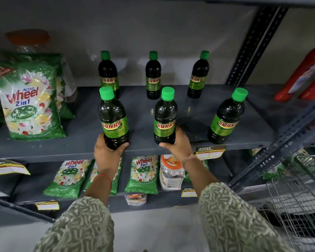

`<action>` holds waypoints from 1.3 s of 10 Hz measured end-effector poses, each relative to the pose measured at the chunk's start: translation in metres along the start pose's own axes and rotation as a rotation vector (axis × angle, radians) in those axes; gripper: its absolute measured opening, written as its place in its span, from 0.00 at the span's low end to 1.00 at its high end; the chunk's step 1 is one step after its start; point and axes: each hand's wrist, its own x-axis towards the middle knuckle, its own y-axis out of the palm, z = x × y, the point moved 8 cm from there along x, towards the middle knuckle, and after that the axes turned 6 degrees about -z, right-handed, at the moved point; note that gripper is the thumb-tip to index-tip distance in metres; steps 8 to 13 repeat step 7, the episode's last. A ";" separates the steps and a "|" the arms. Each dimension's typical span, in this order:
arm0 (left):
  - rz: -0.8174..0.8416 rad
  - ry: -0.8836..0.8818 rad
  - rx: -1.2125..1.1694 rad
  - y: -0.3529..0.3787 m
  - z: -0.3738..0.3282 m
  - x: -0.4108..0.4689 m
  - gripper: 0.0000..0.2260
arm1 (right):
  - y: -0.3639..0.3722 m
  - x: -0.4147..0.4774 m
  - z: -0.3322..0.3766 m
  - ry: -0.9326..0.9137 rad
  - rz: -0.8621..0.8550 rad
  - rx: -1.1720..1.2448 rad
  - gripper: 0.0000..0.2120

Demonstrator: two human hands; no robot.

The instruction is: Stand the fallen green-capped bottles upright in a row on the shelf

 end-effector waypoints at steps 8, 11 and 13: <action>0.021 -0.025 0.024 -0.027 0.007 0.007 0.40 | 0.000 -0.015 0.008 0.017 -0.001 0.000 0.41; 0.021 -0.025 0.024 -0.027 0.007 0.007 0.40 | 0.000 -0.015 0.008 0.017 -0.001 0.000 0.41; 0.021 -0.025 0.024 -0.027 0.007 0.007 0.40 | 0.000 -0.015 0.008 0.017 -0.001 0.000 0.41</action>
